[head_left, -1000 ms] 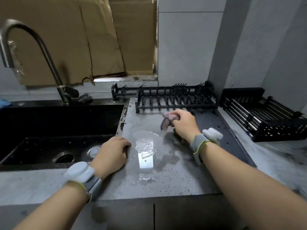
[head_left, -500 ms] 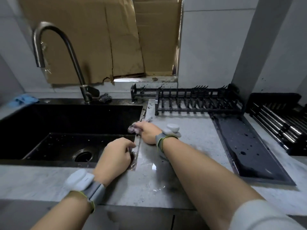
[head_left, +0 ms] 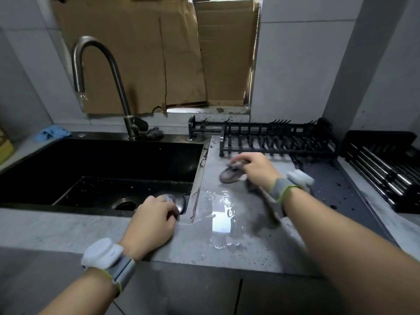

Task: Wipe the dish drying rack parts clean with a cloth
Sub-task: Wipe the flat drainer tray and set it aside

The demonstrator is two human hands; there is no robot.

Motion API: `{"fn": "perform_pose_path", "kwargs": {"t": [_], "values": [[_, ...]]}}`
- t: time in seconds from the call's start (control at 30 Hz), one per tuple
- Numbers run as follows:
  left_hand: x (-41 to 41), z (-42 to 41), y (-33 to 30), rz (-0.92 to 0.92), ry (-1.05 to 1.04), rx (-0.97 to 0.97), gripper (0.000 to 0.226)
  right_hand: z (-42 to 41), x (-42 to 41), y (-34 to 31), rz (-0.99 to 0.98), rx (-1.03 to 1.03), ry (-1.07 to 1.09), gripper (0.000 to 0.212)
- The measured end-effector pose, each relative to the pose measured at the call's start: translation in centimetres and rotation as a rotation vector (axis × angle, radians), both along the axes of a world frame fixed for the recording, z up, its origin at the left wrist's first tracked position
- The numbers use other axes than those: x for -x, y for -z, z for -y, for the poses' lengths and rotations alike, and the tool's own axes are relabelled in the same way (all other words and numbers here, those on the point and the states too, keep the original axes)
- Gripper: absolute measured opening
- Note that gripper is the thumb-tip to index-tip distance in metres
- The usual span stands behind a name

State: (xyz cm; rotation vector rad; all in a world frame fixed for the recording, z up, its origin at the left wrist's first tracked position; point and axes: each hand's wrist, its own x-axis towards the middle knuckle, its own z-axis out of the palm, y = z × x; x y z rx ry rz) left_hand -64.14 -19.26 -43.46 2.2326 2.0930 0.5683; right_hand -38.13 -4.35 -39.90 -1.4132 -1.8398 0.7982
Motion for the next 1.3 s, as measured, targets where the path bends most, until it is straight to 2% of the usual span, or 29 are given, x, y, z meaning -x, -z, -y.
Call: {"fn": "perform_pose_path", "kwargs": {"t": [0.07, 0.13, 0.27, 0.37, 0.47, 0.53, 0.6, 0.67, 0.77, 0.93, 1.03, 1.1, 1.2, 1.3], "values": [[0.1, 0.4, 0.2, -0.008, 0.002, -0.002, 0.022, 0.9, -4.6, 1.3, 0.201, 0.033, 0.081, 0.028], [0.1, 0.7, 0.3, -0.011, -0.012, -0.020, 0.024, 2.5, -6.9, 2.9, 0.340, 0.088, 0.117, 0.031], [-0.1, 1.2, -0.1, -0.053, -0.028, -0.011, 0.028, 5.2, -3.0, 4.8, 0.451, 0.043, 0.028, 0.018], [0.1, 1.0, -0.4, -0.038, -0.071, 0.036, 0.033, 7.0, 4.6, 5.2, 0.418, 0.008, -0.177, 0.027], [0.2, 1.0, -0.4, -0.047, -0.093, 0.049, 0.033, 10.2, 10.9, 4.6, 0.295, -0.007, -0.302, 0.040], [0.1, 1.2, -0.3, -0.058, -0.093, 0.061, 0.033, 11.1, 12.9, 3.8, 0.208, 0.027, -0.240, 0.038], [0.1, 1.3, -0.4, -0.067, -0.081, 0.062, 0.033, 10.9, 13.0, 2.7, 0.023, 0.106, -0.143, 0.031], [0.0, 1.4, -0.4, -0.075, -0.061, 0.055, 0.031, 10.6, 11.6, 1.1, -0.131, 0.109, -0.057, 0.035], [0.0, 1.4, -0.6, -0.084, -0.046, 0.060, 0.031, 10.5, 6.8, -1.2, -0.211, 0.060, 0.042, 0.038], [0.1, 1.2, -0.9, -0.096, -0.049, 0.092, 0.034, 11.7, -5.0, 0.2, -0.025, 0.019, 0.248, 0.035], [0.2, 1.2, -0.9, -0.103, -0.061, 0.099, 0.033, 13.9, -7.3, 3.0, 0.146, 0.080, 0.280, 0.037], [0.1, 1.2, -1.0, -0.096, -0.040, 0.092, 0.035, 15.2, -5.7, 4.7, 0.234, 0.091, 0.261, 0.047], [0.4, 1.6, -1.2, 0.009, -0.032, 0.088, 0.041, 16.5, 0.6, 5.5, 0.235, 0.084, 0.212, 0.043], [3.0, 2.4, -0.8, 0.050, -0.131, 0.056, 0.037, 17.5, 8.5, 4.6, 0.246, 0.118, 0.115, 0.052]]}}
